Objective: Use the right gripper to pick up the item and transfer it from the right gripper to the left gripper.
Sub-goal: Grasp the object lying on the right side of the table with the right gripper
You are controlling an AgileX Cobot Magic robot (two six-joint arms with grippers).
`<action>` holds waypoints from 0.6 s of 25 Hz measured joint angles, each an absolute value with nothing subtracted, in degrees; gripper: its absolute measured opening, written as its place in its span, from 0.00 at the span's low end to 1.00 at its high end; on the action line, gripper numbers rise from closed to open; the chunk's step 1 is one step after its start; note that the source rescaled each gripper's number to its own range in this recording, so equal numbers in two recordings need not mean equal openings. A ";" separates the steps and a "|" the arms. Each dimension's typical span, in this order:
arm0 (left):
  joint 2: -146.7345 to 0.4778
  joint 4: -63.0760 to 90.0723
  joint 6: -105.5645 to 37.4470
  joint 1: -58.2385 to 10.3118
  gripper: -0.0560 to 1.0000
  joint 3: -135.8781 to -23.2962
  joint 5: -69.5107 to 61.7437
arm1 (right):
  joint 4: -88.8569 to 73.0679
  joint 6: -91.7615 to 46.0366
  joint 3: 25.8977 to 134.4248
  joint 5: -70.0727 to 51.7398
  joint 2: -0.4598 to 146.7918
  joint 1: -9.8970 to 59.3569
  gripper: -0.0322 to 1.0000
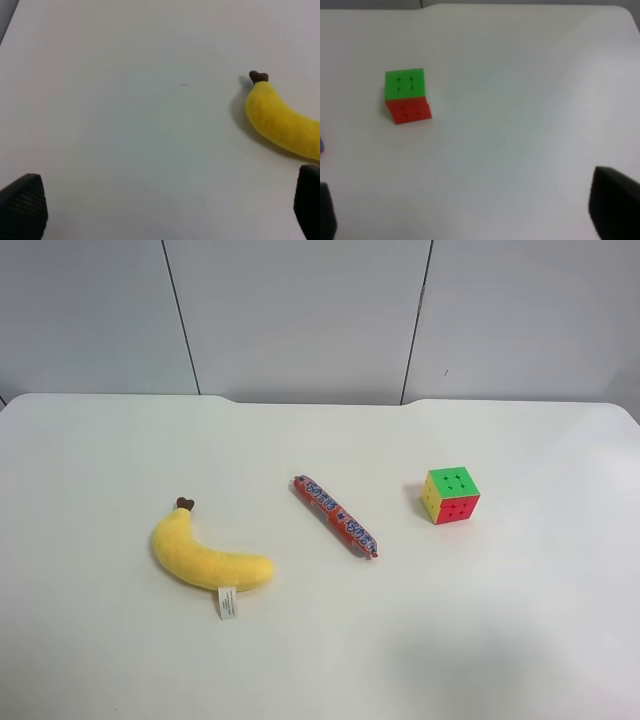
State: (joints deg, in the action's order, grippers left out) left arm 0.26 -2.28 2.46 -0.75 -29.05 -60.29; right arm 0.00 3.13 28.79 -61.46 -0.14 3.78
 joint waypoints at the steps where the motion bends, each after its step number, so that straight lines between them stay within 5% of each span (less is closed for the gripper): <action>1: 0.26 -2.28 2.46 -0.75 1.00 -29.05 -60.29 | 0.00 3.13 28.79 -61.46 -0.14 3.78 1.00; 15: 0.26 -2.28 2.46 -0.75 1.00 -29.05 -60.29 | 0.00 3.13 28.79 -61.46 -0.14 3.78 1.00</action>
